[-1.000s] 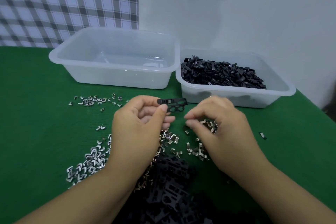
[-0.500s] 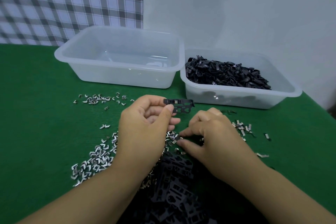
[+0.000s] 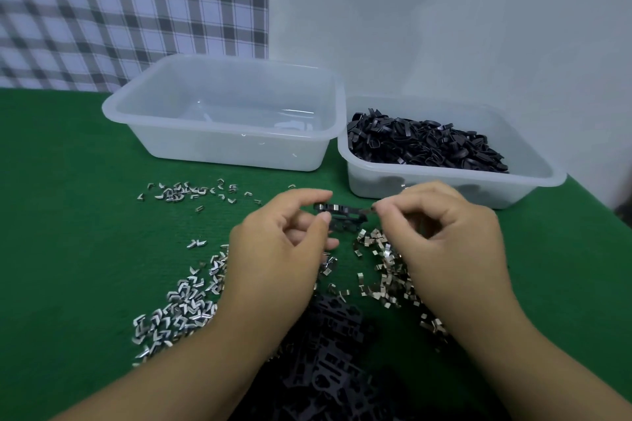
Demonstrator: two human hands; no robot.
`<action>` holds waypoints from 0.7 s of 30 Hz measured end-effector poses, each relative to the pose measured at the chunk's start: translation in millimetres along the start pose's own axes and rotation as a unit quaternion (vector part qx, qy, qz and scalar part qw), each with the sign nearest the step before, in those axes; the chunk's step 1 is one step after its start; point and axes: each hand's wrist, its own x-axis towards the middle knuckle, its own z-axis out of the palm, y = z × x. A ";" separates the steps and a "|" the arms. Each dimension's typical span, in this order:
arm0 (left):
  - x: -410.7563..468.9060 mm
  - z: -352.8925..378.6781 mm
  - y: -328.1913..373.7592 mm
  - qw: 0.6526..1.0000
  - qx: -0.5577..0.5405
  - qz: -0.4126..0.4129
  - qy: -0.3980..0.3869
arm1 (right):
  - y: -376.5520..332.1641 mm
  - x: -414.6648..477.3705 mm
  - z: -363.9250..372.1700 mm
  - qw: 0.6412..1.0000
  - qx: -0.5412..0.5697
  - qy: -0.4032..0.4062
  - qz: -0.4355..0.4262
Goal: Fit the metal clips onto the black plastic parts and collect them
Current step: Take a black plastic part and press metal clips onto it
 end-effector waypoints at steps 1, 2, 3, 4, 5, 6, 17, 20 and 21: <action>-0.4 0.8 0.1 1.000 0.002 0.001 -0.009 | -1.3 0.9 0.1 1.000 0.026 0.006 0.012; -0.7 1.3 0.2 1.000 0.000 0.002 -0.020 | -2.6 0.9 0.5 0.999 0.039 0.005 0.018; -1.1 1.9 0.3 0.999 -0.002 0.005 -0.033 | -3.7 0.6 1.5 0.999 0.043 0.000 0.022; -1.5 2.2 0.6 0.999 -0.004 0.009 -0.046 | -4.3 0.3 2.7 0.999 0.042 -0.005 0.024; -1.7 2.4 0.7 0.998 -0.006 0.012 -0.056 | -4.3 0.0 3.6 0.999 0.039 -0.009 0.023; -1.8 2.6 0.8 0.998 -0.010 0.014 -0.063 | -4.0 -0.3 3.9 0.999 0.035 -0.012 0.018; -0.3 2.4 0.7 0.997 0.006 0.049 -0.051 | 2.6 -3.5 3.6 0.987 -0.068 -0.033 -0.139; 0.1 1.7 0.8 0.998 -0.016 0.033 -0.060 | 4.2 -2.4 3.6 0.976 -0.108 -0.027 -0.186; 0.0 1.4 1.4 0.997 -0.022 0.028 -0.065 | 4.6 -2.0 3.4 0.973 -0.116 -0.021 -0.198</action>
